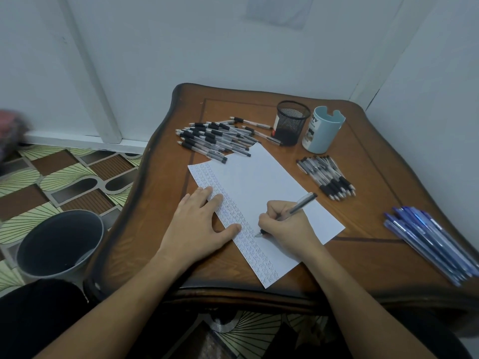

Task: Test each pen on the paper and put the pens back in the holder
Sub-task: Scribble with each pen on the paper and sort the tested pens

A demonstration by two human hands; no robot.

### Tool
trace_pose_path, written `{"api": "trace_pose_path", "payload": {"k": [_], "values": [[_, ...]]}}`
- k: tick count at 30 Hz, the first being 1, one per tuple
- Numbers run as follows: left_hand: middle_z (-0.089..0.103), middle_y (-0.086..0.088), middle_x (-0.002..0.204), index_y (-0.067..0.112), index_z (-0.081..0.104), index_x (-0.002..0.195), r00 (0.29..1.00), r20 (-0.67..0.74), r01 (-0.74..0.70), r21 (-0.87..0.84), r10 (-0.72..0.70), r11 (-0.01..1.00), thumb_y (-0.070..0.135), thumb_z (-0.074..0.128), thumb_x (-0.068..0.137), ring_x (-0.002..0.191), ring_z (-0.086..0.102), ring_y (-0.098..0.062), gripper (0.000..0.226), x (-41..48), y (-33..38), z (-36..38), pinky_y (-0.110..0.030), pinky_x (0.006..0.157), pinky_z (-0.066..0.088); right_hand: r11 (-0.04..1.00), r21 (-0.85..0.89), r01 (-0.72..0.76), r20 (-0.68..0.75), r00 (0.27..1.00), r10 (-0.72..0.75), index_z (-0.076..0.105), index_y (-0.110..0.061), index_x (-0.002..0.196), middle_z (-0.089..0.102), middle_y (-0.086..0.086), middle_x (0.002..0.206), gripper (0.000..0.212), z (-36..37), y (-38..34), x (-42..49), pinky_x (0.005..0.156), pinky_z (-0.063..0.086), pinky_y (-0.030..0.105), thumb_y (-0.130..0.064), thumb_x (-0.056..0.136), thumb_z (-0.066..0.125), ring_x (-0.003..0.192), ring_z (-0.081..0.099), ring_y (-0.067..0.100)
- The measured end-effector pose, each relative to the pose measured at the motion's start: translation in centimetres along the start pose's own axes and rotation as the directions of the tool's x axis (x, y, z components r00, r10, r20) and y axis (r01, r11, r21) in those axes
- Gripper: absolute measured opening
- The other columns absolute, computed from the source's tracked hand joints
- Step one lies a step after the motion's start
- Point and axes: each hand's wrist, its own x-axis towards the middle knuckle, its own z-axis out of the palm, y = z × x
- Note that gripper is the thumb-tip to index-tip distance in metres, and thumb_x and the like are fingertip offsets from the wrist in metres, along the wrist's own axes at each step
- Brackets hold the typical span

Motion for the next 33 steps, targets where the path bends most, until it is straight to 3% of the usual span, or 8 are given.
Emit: {"api": "trace_pose_path", "payload": {"k": [5, 16, 19, 21, 23, 26, 30, 33], "values": [[0.030, 0.000, 0.155, 0.025, 0.042, 0.143, 1.000, -0.001, 0.000, -0.014, 0.000, 1.000, 0.082, 0.024, 0.069, 0.144, 0.020, -0.016, 0.095, -0.1, 0.1, 0.0, -0.034, 0.117, 0.005, 1.000, -0.010, 0.016, -0.009, 1.000, -0.016, 0.032, -0.024, 0.046, 0.032, -0.007, 0.051, 0.053, -0.2, 0.0, 0.0, 0.053, 0.043, 0.025, 0.002, 0.082, 0.063, 0.050, 0.041, 0.004], [0.029, 0.000, 0.155, 0.025, 0.041, 0.144, 1.000, 0.005, -0.006, -0.014, 0.006, 1.000, 0.082, 0.024, 0.069, 0.145, 0.019, -0.016, 0.095, 0.0, 0.0, 0.0, -0.034, 0.117, 0.005, 1.000, 0.003, 0.012, -0.024, 1.000, -0.012, 0.036, -0.021, 0.049, 0.037, 0.000, 0.055, 0.041, -0.3, 0.4, 0.3, 0.056, 0.042, 0.029, -0.012, 0.078, 0.064, 0.057, 0.046, 0.013], [0.029, 0.000, 0.155, 0.025, 0.041, 0.143, 1.000, 0.006, -0.008, -0.018, 0.008, 1.000, 0.082, 0.025, 0.070, 0.145, 0.018, -0.016, 0.094, 0.0, 0.0, 0.1, -0.034, 0.117, 0.005, 0.983, 0.177, -0.047, -0.113, 0.991, 0.067, 0.045, -0.022, 0.047, 0.050, -0.001, 0.052, 0.051, -0.8, 0.0, 0.8, 0.056, 0.047, 0.028, 0.000, 0.091, 0.060, 0.052, 0.053, 0.010], [0.028, 0.000, 0.156, 0.026, 0.040, 0.144, 1.000, 0.008, -0.007, -0.018, 0.007, 1.000, 0.082, 0.024, 0.070, 0.145, 0.018, -0.016, 0.094, 0.0, -0.1, 0.1, -0.035, 0.118, 0.005, 0.949, 0.303, -0.087, -0.134, 0.982, 0.132, 0.051, -0.019, 0.053, 0.055, 0.002, 0.055, 0.047, -1.1, -0.6, 1.0, 0.058, 0.045, 0.027, -0.009, 0.098, 0.055, 0.054, 0.052, 0.011], [0.028, 0.000, 0.156, 0.026, 0.040, 0.144, 1.000, 0.007, -0.007, -0.017, 0.007, 1.000, 0.082, 0.024, 0.070, 0.145, 0.018, -0.016, 0.094, 0.0, -0.1, 0.0, -0.035, 0.118, 0.005, 0.915, 0.390, -0.107, -0.141, 0.975, 0.174, 0.053, -0.018, 0.063, 0.051, 0.004, 0.054, 0.042, -1.4, -1.0, 1.0, 0.058, 0.041, 0.029, -0.029, 0.103, 0.048, 0.053, 0.046, 0.014], [0.028, 0.000, 0.156, 0.026, 0.039, 0.144, 1.000, 0.007, -0.008, -0.018, 0.008, 1.000, 0.082, 0.023, 0.070, 0.145, 0.017, -0.016, 0.095, 0.0, 0.0, 0.1, -0.034, 0.117, 0.004, 0.893, 0.428, -0.139, -0.159, 0.961, 0.225, 0.051, -0.022, 0.093, 0.042, 0.003, 0.046, 0.039, -1.6, -1.4, 1.0, 0.045, 0.033, 0.025, -0.057, 0.098, 0.034, 0.042, 0.037, 0.014], [0.029, 0.001, 0.155, 0.026, 0.041, 0.143, 1.000, 0.000, -0.005, -0.025, 0.005, 1.000, 0.081, 0.026, 0.071, 0.145, 0.019, -0.015, 0.092, 0.0, -0.2, 0.2, -0.035, 0.118, 0.005, 0.914, 0.377, -0.148, -0.214, 0.946, 0.242, 0.049, -0.017, 0.095, 0.037, 0.003, 0.044, 0.032, -1.2, -1.9, 1.0, 0.044, 0.025, 0.026, -0.039, 0.108, 0.030, 0.039, 0.030, 0.014], [0.029, 0.001, 0.155, 0.026, 0.041, 0.143, 1.000, 0.006, -0.010, -0.019, 0.010, 1.000, 0.081, 0.026, 0.071, 0.144, 0.019, -0.015, 0.092, 0.0, -0.2, 0.3, -0.036, 0.118, 0.005, 0.929, 0.336, -0.153, -0.225, 0.945, 0.237, 0.055, -0.016, 0.096, 0.043, 0.003, 0.046, 0.038, -1.1, -2.0, 1.1, 0.045, 0.029, 0.027, -0.043, 0.107, 0.031, 0.042, 0.035, 0.015]]}}
